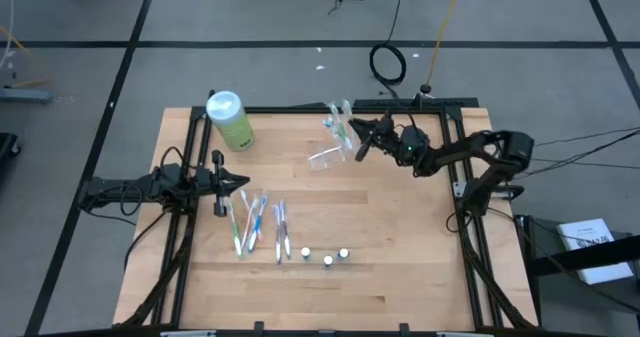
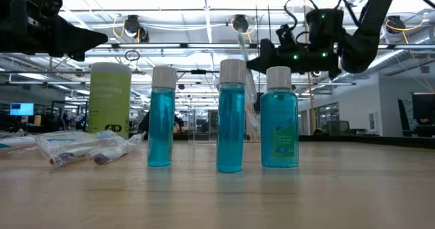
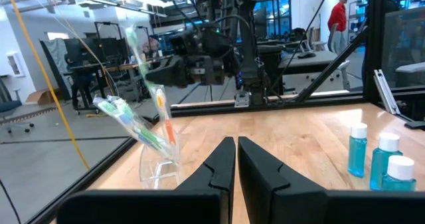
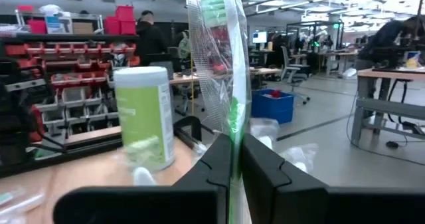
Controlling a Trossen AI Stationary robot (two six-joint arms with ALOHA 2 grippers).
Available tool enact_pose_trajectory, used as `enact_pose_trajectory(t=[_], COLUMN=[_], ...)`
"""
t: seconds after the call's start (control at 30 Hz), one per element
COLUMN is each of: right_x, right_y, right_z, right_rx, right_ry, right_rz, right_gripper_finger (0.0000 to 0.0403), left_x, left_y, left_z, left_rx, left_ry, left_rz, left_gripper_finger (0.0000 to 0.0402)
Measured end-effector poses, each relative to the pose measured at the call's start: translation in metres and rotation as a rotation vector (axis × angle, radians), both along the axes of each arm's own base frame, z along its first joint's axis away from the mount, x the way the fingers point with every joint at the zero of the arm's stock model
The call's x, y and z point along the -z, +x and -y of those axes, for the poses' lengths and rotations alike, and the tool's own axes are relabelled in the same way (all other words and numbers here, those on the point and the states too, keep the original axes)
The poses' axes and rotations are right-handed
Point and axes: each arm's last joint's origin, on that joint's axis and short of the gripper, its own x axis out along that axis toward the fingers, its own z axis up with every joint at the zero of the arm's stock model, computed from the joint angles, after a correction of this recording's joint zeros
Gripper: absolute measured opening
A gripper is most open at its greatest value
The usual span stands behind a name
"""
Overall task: Pick & Place toothbrushing station
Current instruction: Put the green toothbrush into the transparent organizer
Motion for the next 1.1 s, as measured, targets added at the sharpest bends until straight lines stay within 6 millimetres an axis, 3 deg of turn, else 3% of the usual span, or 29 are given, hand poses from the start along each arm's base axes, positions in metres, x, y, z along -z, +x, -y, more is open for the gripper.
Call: enact_pose_trajectory(t=[0.53,1.1], right_x=[0.038,0.056], right_y=[0.007,0.007], right_z=[0.007,0.009], right_rx=[0.003,0.060], right_ry=[0.125,0.270], right_rz=[-0.038,-0.104], right_gripper_finger=[0.0011,0.0011], left_x=[0.000,0.000], left_y=[0.000,0.000], left_z=[0.000,0.000], left_rx=[0.000,0.000], left_ry=[0.000,0.000], left_rz=[0.000,0.000], left_gripper_finger=[0.0026,0.0026])
